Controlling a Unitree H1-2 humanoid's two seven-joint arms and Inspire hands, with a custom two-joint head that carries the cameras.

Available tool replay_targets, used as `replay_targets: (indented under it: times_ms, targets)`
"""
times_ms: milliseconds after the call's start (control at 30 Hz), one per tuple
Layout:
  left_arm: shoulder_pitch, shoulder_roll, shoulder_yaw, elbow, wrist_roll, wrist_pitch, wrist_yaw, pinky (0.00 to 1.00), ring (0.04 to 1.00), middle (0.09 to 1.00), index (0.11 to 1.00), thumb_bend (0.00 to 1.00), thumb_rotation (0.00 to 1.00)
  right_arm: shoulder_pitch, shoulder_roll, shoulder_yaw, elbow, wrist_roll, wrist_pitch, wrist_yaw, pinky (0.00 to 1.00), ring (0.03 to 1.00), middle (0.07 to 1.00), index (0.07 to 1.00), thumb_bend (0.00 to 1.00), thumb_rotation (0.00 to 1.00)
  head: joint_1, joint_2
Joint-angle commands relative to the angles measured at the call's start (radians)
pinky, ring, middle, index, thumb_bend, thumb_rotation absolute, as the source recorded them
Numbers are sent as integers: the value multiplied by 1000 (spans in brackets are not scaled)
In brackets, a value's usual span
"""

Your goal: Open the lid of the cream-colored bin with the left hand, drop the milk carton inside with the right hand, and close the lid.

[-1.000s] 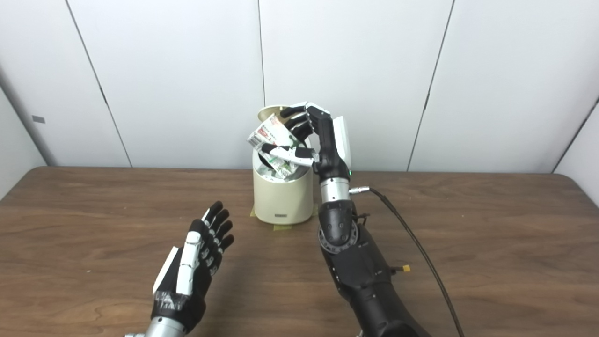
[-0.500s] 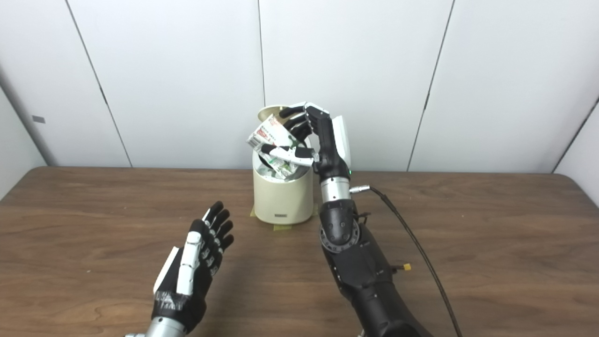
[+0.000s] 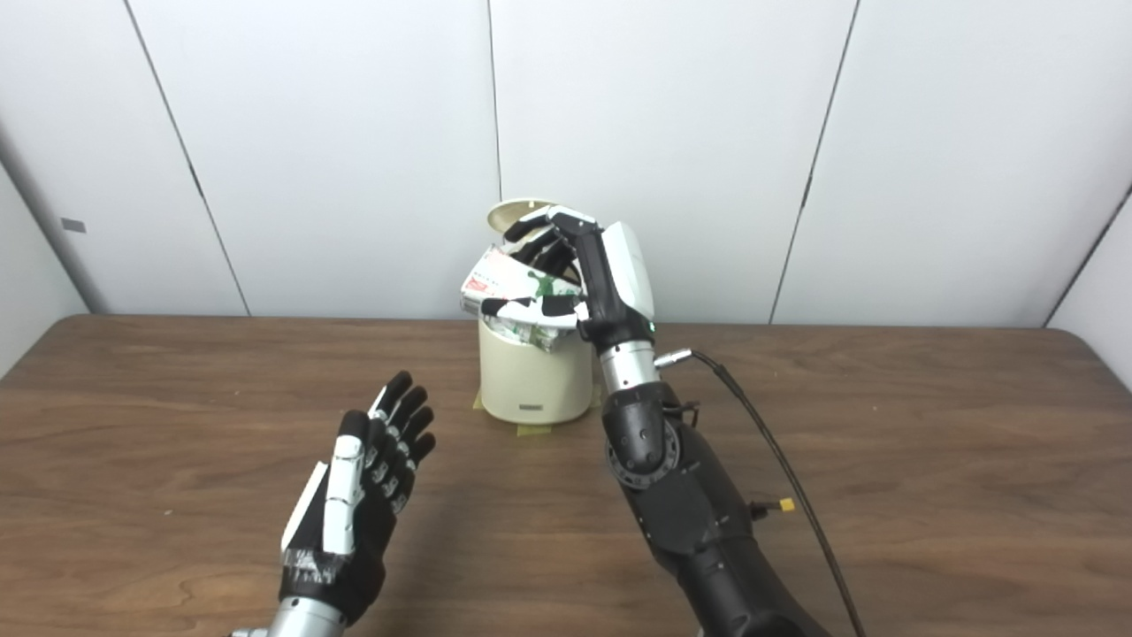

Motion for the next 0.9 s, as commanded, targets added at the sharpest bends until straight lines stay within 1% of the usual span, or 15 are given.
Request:
replay_targets:
  times_ms: [0, 67, 167, 200, 233, 300, 367, 467, 500, 600, 733, 867]
  targets:
    - [8, -10, 4, -22, -21, -41, -12, 1000, 996, 996, 1000, 610, 963, -43, -13, 12, -45, -36, -16, -26, 317, 379, 417, 529, 523, 9, 4, -1]
    - [9, -15, 6, -33, -15, -33, -2, 988, 984, 983, 998, 591, 968, -44, -21, 31, -63, -83, 24, -28, 346, 411, 427, 535, 522, 11, 6, 0]
    - [9, -12, 8, -39, -12, -32, 2, 978, 984, 983, 996, 578, 982, -47, -36, 58, -73, -152, 64, -45, 408, 479, 446, 531, 523, 12, 2, -9]
    - [10, -11, 9, -40, -14, -32, 2, 980, 987, 988, 999, 573, 987, -46, -39, 64, -79, -169, 84, -43, 464, 531, 468, 516, 525, 12, 1, -14]
    - [11, -10, 10, -40, -16, -33, 1, 981, 989, 989, 1000, 571, 987, -43, -42, 69, -85, -181, 102, -39, 510, 573, 544, 506, 524, 83, -4, -16]
    - [12, -8, 10, -36, -18, -45, -4, 984, 991, 990, 1000, 569, 981, -39, -45, 78, -97, -199, 129, -30, 583, 637, 630, 498, 523, 142, -4, -16]
    - [12, -8, 8, -34, -16, -51, -6, 989, 995, 993, 1000, 567, 977, -36, -53, 86, -110, -210, 144, -25, 610, 661, 651, 497, 523, 153, -4, -16]
    - [14, -9, 5, -34, -10, -49, -4, 992, 993, 989, 998, 567, 970, -35, -59, 90, -125, -207, 160, -13, 617, 667, 650, 497, 523, 157, -4, -16]
    - [13, -10, 3, -35, -6, -47, -2, 990, 991, 987, 996, 564, 969, -36, -61, 91, -126, -207, 164, -12, 617, 666, 649, 497, 523, 157, -10, -27]
    - [11, -11, 0, -36, -1, -47, 0, 978, 981, 978, 990, 558, 972, -36, -65, 92, -126, -203, 165, -8, 607, 661, 639, 497, 523, 157, -10, -32]
    - [10, -11, -2, -34, 0, -51, 1, 992, 993, 985, 995, 570, 973, -36, -70, 93, -119, -195, 150, -6, 600, 656, 623, 497, 523, 157, -1, -43]
    - [8, -10, -1, -28, 1, -64, -1, 993, 994, 987, 996, 570, 972, -39, -75, 98, -106, -194, 137, -10, 584, 647, 613, 496, 522, 158, 4, -45]
